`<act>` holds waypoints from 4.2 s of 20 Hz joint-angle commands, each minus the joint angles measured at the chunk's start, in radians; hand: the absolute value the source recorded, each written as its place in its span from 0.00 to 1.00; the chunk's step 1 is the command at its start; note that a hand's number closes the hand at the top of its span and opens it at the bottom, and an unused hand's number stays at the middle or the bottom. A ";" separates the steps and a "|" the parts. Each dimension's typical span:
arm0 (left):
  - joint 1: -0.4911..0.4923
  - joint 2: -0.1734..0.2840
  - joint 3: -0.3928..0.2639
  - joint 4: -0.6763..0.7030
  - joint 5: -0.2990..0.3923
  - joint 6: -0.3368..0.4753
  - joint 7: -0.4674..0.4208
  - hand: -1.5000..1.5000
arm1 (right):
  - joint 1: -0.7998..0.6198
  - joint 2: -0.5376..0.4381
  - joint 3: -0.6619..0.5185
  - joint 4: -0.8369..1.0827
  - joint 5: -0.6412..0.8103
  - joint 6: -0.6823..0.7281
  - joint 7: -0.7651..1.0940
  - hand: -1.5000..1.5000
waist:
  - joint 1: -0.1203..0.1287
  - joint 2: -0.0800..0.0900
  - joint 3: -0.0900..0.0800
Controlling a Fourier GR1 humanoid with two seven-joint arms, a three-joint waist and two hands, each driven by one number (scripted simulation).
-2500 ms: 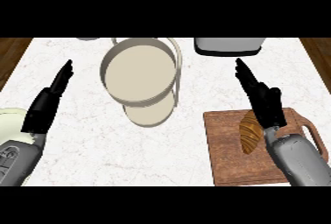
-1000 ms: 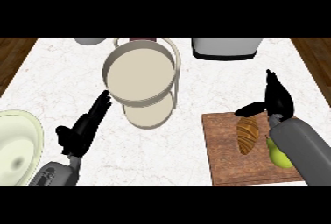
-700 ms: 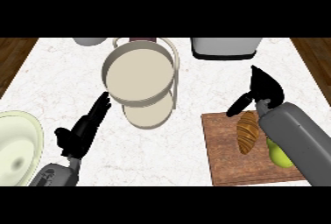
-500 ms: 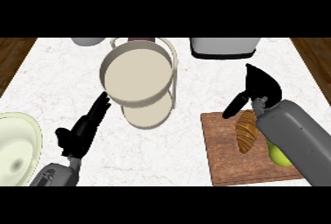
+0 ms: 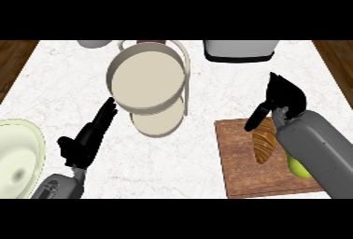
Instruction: Pick the croissant from the cutting board and place it in the tiered basket
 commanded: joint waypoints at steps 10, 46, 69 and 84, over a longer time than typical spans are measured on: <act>0.037 -0.021 -0.012 -0.026 -0.034 -0.009 -0.001 0.50 | 0.121 0.117 -0.049 0.032 0.108 -0.022 0.210 0.00 | 0.018 0.006 0.002; 0.062 -0.099 0.124 0.012 -0.121 -0.110 -0.041 0.50 | 0.462 0.266 -0.263 -0.100 0.491 -0.081 -0.177 1.00 | 0.012 0.007 0.003; 0.032 -0.133 0.121 -0.014 -0.153 -0.096 0.017 0.50 | 0.780 0.294 0.069 -1.051 0.850 -0.109 -0.182 1.00 | 0.012 0.008 0.002; -0.032 -0.141 0.116 -0.023 -0.170 -0.112 0.076 0.50 | -0.095 0.510 -0.212 -0.634 0.641 0.133 0.112 1.00 | 0.051 0.014 0.000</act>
